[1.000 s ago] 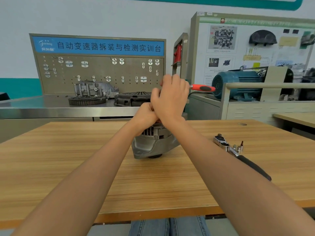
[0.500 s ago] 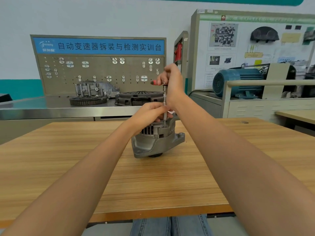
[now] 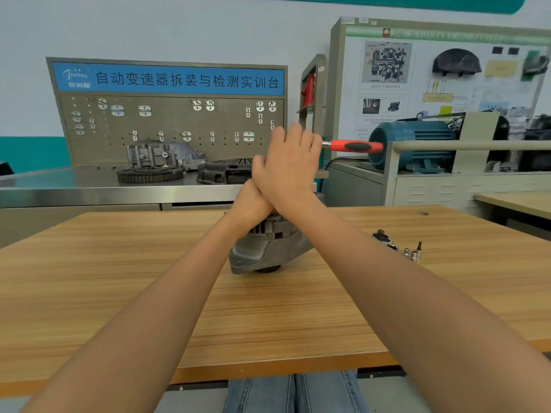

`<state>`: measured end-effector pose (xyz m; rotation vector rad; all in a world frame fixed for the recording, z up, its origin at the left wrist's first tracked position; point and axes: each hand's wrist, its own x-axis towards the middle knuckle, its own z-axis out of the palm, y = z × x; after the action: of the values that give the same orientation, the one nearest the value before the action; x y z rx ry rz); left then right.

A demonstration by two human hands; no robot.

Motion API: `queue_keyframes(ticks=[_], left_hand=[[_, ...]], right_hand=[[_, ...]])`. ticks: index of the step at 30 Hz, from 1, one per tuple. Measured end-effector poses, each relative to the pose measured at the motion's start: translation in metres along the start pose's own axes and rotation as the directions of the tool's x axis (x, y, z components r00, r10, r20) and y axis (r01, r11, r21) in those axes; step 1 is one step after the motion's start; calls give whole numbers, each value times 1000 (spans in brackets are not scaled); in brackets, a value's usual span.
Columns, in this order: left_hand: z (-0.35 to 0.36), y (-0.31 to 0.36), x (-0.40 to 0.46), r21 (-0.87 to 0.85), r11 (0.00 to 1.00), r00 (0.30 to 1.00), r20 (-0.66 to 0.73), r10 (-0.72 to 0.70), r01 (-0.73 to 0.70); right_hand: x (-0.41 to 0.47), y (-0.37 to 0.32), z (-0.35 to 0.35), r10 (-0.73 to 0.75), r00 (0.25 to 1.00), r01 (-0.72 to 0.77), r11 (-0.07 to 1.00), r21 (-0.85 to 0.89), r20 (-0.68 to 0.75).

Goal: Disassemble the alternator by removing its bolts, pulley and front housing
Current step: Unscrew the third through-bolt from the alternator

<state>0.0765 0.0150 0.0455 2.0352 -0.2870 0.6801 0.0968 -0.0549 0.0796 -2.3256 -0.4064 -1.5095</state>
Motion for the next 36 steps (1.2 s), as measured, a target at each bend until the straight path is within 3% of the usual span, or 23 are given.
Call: queue_keyframes(ticks=[4, 5, 7, 8, 10, 16, 19, 21, 23, 24, 25, 26, 27, 28, 30, 34, 36], left_hand=[[-1, -1, 0, -64, 997, 999, 34, -37, 39], [-2, -2, -1, -95, 994, 997, 57, -51, 56], [-3, 0, -2, -129, 990, 993, 107, -48, 61], [-3, 1, -2, -129, 990, 991, 129, -42, 59], [-3, 4, -3, -119, 991, 988, 152, -35, 53], [-5, 1, -3, -177, 983, 989, 143, -26, 52], [-4, 0, -2, -184, 982, 991, 132, -23, 48], [-4, 0, -2, -184, 982, 992, 127, -27, 50], [-4, -2, -2, -177, 983, 993, 116, -31, 51], [-4, -4, -1, -173, 983, 994, 100, -36, 53], [-5, -5, 0, -156, 986, 996, 78, -41, 53], [-5, -6, 0, -115, 992, 998, 52, -42, 48], [-5, -6, 1, -68, 997, 999, 34, -36, 38], [-5, -6, 2, -40, 999, 1000, 25, -19, 20], [-5, -5, 3, -40, 999, 1000, 16, 11, -11], [-4, -3, 0, -94, 995, 1000, 26, -11, 13], [-3, -2, 0, -153, 987, 998, 63, -31, 40]], right_hand=[[10, -3, -6, 86, 996, -78, 911, 406, 0], [13, -1, -8, 125, 990, -136, 822, 553, 58], [21, 3, -15, 209, 939, -343, 507, 791, 274], [25, 5, -18, 222, 897, -440, 351, 827, 383], [30, 8, -20, 223, 839, -537, 181, 824, 497], [34, 5, -19, 133, 796, -577, -130, 807, 591], [34, 8, -21, 108, 801, -556, -230, 799, 589], [34, 5, -21, 159, 797, -557, -181, 811, 583], [28, -4, -20, 264, 835, -508, 30, 861, 483], [22, -9, -18, 293, 893, -411, 214, 886, 343], [13, -11, -13, 270, 951, -265, 477, 838, 147], [5, -11, -8, 200, 979, -133, 756, 642, -33], [-2, -10, -3, 115, 985, -60, 924, 378, -125], [-6, -9, 0, 64, 987, -38, 984, 176, -146], [-8, -7, 1, 40, 991, -29, 996, 81, -127], [0, -5, -5, 108, 984, -52, 936, 348, -145], [7, -4, -10, 188, 979, -107, 789, 605, -73]])
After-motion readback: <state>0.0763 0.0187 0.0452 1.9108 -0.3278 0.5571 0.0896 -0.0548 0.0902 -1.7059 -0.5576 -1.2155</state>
